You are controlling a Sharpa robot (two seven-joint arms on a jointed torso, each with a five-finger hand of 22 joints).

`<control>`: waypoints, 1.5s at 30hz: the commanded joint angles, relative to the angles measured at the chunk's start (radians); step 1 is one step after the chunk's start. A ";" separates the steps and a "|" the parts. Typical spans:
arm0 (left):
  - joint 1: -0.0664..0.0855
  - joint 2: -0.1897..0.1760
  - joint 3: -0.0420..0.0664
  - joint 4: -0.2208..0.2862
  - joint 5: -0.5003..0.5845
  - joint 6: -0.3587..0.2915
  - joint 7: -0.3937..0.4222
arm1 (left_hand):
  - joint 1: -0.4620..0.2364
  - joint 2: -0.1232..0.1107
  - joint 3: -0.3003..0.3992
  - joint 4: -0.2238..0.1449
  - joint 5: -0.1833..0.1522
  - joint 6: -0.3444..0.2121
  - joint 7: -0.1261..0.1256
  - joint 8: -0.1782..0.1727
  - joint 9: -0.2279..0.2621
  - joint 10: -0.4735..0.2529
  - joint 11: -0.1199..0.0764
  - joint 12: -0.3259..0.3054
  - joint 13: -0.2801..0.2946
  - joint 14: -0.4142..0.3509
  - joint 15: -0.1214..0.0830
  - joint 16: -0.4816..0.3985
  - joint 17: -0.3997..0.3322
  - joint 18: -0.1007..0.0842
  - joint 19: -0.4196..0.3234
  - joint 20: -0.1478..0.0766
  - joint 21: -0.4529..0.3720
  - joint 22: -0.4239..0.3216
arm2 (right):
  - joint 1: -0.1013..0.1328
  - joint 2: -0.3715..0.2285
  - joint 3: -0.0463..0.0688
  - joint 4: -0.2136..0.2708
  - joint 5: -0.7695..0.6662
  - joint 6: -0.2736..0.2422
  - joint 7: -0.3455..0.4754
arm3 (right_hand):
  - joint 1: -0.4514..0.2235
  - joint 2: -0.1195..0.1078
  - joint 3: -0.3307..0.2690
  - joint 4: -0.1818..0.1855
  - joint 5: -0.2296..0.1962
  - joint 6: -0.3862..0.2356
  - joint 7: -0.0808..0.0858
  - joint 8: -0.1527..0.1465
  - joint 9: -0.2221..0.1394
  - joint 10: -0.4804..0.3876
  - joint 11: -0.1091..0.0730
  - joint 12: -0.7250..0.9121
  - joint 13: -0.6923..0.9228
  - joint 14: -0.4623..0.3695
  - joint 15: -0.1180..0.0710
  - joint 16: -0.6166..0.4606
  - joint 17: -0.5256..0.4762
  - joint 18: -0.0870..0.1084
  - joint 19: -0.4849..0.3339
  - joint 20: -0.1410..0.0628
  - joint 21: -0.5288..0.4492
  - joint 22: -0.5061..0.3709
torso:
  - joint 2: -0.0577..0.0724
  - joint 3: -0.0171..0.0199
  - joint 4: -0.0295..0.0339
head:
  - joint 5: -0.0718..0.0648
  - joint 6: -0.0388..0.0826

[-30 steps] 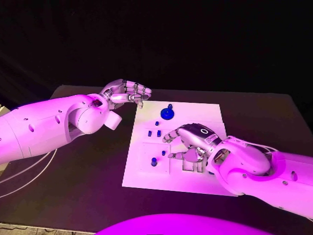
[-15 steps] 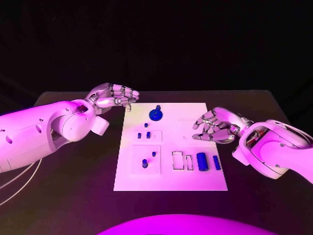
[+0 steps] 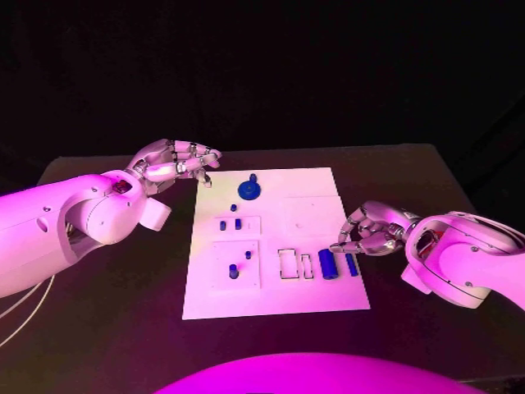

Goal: Assemble the parts on the task board

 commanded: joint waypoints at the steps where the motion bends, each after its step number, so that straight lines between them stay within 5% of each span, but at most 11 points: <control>1: -0.001 -0.002 0.001 0.008 0.019 -0.005 0.031 | -0.008 0.017 -0.077 0.050 -0.017 -0.011 0.001 0.010 -0.003 -0.018 0.001 0.007 -0.001 -0.008 0.000 0.001 0.004 0.014 0.019 0.001 -0.020 -0.015 | -0.011 0.005 -0.001 0.003 -0.059 0.040 -0.100 | -0.056 0.005 -0.071 0.002 0.035 -0.016 -0.002 0.024 0.021 0.066 -0.002 0.110 0.212 0.093 -0.006 0.021 0.189 -0.026 0.079 -0.004 0.052 0.214 | 0.000 -0.0012 -0.0004 | -0.009 -0.001; 3: -0.002 -0.003 0.001 0.010 0.022 -0.006 0.033 | 0.027 0.038 -0.142 0.075 -0.016 -0.016 0.003 0.017 -0.006 -0.027 0.003 0.011 -0.005 -0.008 0.001 -0.001 0.006 0.013 0.030 0.002 -0.036 -0.025 | -0.018 0.009 -0.001 0.003 -0.067 0.038 -0.114 | -0.058 0.003 -0.082 0.002 0.036 -0.018 -0.002 0.025 0.022 0.065 -0.002 0.108 0.210 0.093 -0.005 0.022 0.191 -0.026 0.079 -0.003 0.052 0.214 | 0.000 -0.0015 -0.0003 | -0.010 -0.001; 14: -0.002 -0.005 0.000 0.014 0.028 -0.003 0.038 | 0.069 0.095 -0.277 0.078 -0.014 -0.022 0.008 0.030 -0.019 -0.049 0.012 -0.010 -0.037 -0.034 0.010 -0.051 -0.009 0.013 0.029 0.010 -0.095 -0.060 | -0.037 0.042 -0.001 -0.003 -0.089 0.033 -0.127 | -0.063 -0.001 -0.100 0.003 0.033 -0.020 -0.002 0.028 0.025 0.062 -0.001 0.104 0.207 0.093 -0.005 0.022 0.192 -0.026 0.078 -0.002 0.053 0.215 | 0.000 -0.0012 -0.0006 | -0.006 -0.004; 20: -0.002 -0.005 0.000 0.014 0.033 0.006 0.041 | 0.019 0.121 -0.386 0.083 -0.046 -0.030 0.014 0.035 -0.032 -0.056 0.022 -0.033 -0.065 -0.079 0.024 -0.136 -0.036 0.012 0.010 0.024 -0.177 -0.111 | -0.069 0.077 -0.001 -0.023 -0.110 0.034 -0.132 | -0.070 0.001 -0.108 0.003 0.032 -0.018 -0.002 0.030 0.027 0.062 -0.001 0.104 0.208 0.094 -0.005 0.023 0.195 -0.028 0.080 -0.002 0.063 0.219 | 0.000 -0.0008 0.0003 | -0.002 -0.006; 26: -0.003 -0.007 0.000 0.014 0.041 0.012 0.040 | -0.015 0.097 -0.416 0.086 -0.077 -0.057 0.023 0.036 -0.051 -0.060 0.045 -0.109 -0.123 -0.138 0.056 -0.363 -0.097 0.008 -0.049 0.059 -0.367 -0.233 | -0.090 0.104 -0.001 -0.041 -0.116 0.035 -0.137 | -0.072 0.001 -0.110 0.003 0.032 -0.018 -0.002 0.031 0.027 0.062 -0.001 0.104 0.208 0.094 -0.005 0.023 0.197 -0.028 0.080 -0.002 0.063 0.219 | 0.001 -0.0005 0.0010 | 0.000 -0.008; 34: -0.003 -0.008 0.000 0.015 0.065 0.037 0.041 | -0.029 0.080 -0.424 0.087 -0.076 -0.121 0.036 0.029 -0.078 -0.029 0.071 -0.255 -0.167 -0.148 0.091 -0.672 -0.157 0.008 -0.102 0.104 -0.593 -0.390 | -0.095 0.118 -0.001 -0.060 -0.130 0.040 -0.151 | -0.074 0.006 -0.112 0.003 0.032 -0.017 -0.003 0.032 0.028 0.063 -0.002 0.105 0.209 0.095 -0.005 0.024 0.198 -0.029 0.081 -0.002 0.067 0.221 | 0.000 -0.0021 0.0004 | -0.002 -0.008; 40: -0.003 -0.009 0.000 0.015 0.069 0.045 0.041 | -0.025 0.082 -0.423 0.087 -0.080 -0.127 0.030 0.033 -0.094 0.012 0.079 -0.346 -0.167 -0.141 0.103 -0.810 -0.189 0.000 -0.088 0.107 -0.674 -0.457 | -0.099 0.131 -0.001 -0.073 -0.140 0.032 -0.158 | -0.050 0.027 -0.108 0.000 0.040 -0.012 -0.006 0.037 0.032 0.063 -0.004 0.105 0.210 0.095 -0.007 0.024 0.199 -0.029 0.081 -0.003 0.070 0.223 | 0.000 -0.0004 -0.0008 | -0.001 -0.008; 42: -0.003 -0.010 0.000 0.014 0.069 0.046 0.041 | -0.024 0.085 -0.421 0.087 -0.080 -0.126 0.029 0.034 -0.097 0.019 0.079 -0.360 -0.167 -0.132 0.104 -0.828 -0.193 0.000 -0.081 0.107 -0.684 -0.466 | -0.099 0.133 -0.001 -0.074 -0.143 0.025 -0.159 | 0.011 0.050 -0.087 -0.007 0.090 -0.012 -0.007 0.038 0.033 0.064 -0.006 0.105 0.212 0.095 -0.009 0.024 0.200 -0.029 0.082 -0.005 0.073 0.225 | 0.000 -0.0003 -0.0006 | -0.001 -0.008; 45: -0.003 -0.010 0.000 0.013 0.070 0.046 0.042 | -0.023 0.087 -0.419 0.087 -0.081 -0.125 0.029 0.035 -0.099 0.021 0.080 -0.368 -0.167 -0.126 0.104 -0.838 -0.195 0.000 -0.076 0.107 -0.689 -0.471 | -0.100 0.132 -0.001 -0.072 -0.144 0.010 -0.159 | 0.075 0.062 -0.059 -0.011 0.103 -0.007 -0.010 0.036 0.031 0.065 -0.009 0.106 0.214 0.095 -0.011 0.025 0.202 -0.030 0.083 -0.006 0.078 0.227 | 0.000 -0.0010 -0.0005 | -0.002 -0.007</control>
